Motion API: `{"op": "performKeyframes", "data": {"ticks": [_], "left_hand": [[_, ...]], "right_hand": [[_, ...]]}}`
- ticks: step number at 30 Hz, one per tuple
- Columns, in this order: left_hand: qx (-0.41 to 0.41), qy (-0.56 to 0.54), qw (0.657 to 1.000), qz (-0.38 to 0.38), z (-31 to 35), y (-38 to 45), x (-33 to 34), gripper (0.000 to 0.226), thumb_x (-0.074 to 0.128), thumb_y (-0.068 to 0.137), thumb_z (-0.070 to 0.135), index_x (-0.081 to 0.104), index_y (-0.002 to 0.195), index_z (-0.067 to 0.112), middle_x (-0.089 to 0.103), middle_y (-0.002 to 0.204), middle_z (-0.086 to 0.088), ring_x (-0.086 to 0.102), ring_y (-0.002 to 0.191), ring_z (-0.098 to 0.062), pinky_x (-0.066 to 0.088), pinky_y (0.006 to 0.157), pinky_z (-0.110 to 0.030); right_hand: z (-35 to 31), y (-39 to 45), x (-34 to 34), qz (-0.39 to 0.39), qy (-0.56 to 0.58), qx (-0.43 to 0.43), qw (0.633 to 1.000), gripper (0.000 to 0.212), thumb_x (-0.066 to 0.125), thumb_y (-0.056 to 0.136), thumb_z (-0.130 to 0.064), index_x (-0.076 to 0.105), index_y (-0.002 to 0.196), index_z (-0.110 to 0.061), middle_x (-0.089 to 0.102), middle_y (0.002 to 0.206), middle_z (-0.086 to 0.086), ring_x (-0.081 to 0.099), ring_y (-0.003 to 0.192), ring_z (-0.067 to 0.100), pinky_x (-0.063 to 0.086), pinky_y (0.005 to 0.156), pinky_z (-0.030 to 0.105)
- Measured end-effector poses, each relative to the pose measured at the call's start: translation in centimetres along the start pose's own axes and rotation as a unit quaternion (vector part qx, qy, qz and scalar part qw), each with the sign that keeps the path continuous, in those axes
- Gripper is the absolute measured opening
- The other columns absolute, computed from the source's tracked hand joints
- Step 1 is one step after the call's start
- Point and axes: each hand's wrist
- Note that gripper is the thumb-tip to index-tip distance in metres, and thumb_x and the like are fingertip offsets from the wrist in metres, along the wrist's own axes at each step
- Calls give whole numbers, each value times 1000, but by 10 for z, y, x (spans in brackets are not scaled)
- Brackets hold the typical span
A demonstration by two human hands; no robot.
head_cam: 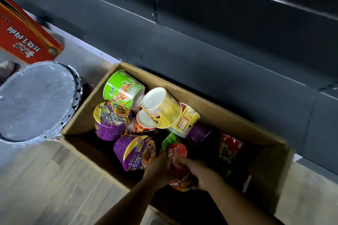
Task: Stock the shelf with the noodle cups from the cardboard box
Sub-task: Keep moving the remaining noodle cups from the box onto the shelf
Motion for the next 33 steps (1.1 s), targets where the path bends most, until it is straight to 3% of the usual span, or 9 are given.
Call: {"op": "performKeyframes", "data": {"ticks": [4, 8, 11, 13, 16, 20, 25, 29, 33], "left_hand": [[32, -5, 999, -7, 24, -35, -18, 76, 72, 80, 38, 35, 142, 15, 40, 142, -10, 39, 130, -24, 35, 96, -21], [83, -83, 993, -16, 48, -71, -54, 103, 86, 55, 41, 30, 141, 37, 47, 140, -3, 45, 130, -25, 43, 104, -37], [116, -205, 971, -46, 72, -106, -92, 124, 93, 46, 18, 19, 145, 30, 52, 131, 2, 51, 123, -18, 49, 99, -37], [154, -218, 961, -70, 103, -153, -128, 128, 91, 50, 1, 10, 149, 13, 53, 127, 4, 57, 111, -6, 52, 88, -22], [203, -260, 940, -84, 135, -208, -170, 109, 82, 64, -6, 11, 142, 23, 51, 117, 19, 56, 95, 16, 46, 74, -4], [237, -282, 926, -84, 163, -272, -222, 134, 88, 60, 4, -6, 151, 31, 52, 128, 12, 54, 116, -4, 48, 92, -18], [297, -304, 896, -126, 209, -350, -261, 104, 95, 45, 30, 39, 133, 32, 65, 124, 1, 63, 112, -14, 53, 87, -28], [295, -313, 891, -149, 234, -392, -282, 100, 94, 43, 44, 46, 129, 28, 68, 118, -4, 64, 110, -25, 54, 85, -43], [338, -338, 868, -132, 264, -427, -305, 98, 93, 40, 48, 53, 124, 19, 69, 115, -8, 67, 105, -23, 54, 86, -39]], "right_hand": [[-13, -74, -27, -2, 38, 3, 999, 68, 76, 68, -49, 49, 123, -19, 57, 105, 7, 54, 95, 23, 48, 75, 34], [-39, -159, -49, -8, 69, 7, 998, 95, 87, 43, -50, 46, 120, -14, 57, 115, 16, 57, 105, 32, 49, 93, 42], [-67, -229, -58, -24, 58, -24, 998, 109, 91, 31, -56, 52, 122, -11, 64, 115, 14, 63, 104, 30, 53, 84, 36], [-87, -276, -62, -57, 57, -43, 996, 96, 87, 39, -56, 57, 119, -12, 68, 110, 12, 65, 100, 26, 52, 73, 30], [-112, -348, -69, -77, 46, -83, 993, 73, 71, 56, -55, 59, 116, -15, 68, 102, 12, 65, 93, 25, 52, 73, 32], [-135, -435, -81, -132, 26, -112, 985, 79, 65, 63, -62, 46, 128, -22, 53, 128, 15, 56, 113, 37, 50, 87, 40], [-155, -523, -92, -226, -50, -158, 960, 103, 75, 49, -72, 37, 135, -28, 48, 138, 20, 57, 113, 46, 45, 97, 48], [-170, -578, -103, -279, -115, -196, 933, 102, 66, 59, -77, 38, 140, -20, 55, 132, 20, 57, 111, 43, 50, 89, 46], [-187, -626, -119, -287, -148, -257, 911, 105, 58, 56, -85, 40, 138, -23, 57, 129, 21, 58, 112, 39, 53, 86, 47]]}}
Point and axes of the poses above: each hand's wrist, its own y-axis towards the middle knuckle, its own x-axis out of the palm, z = x × y
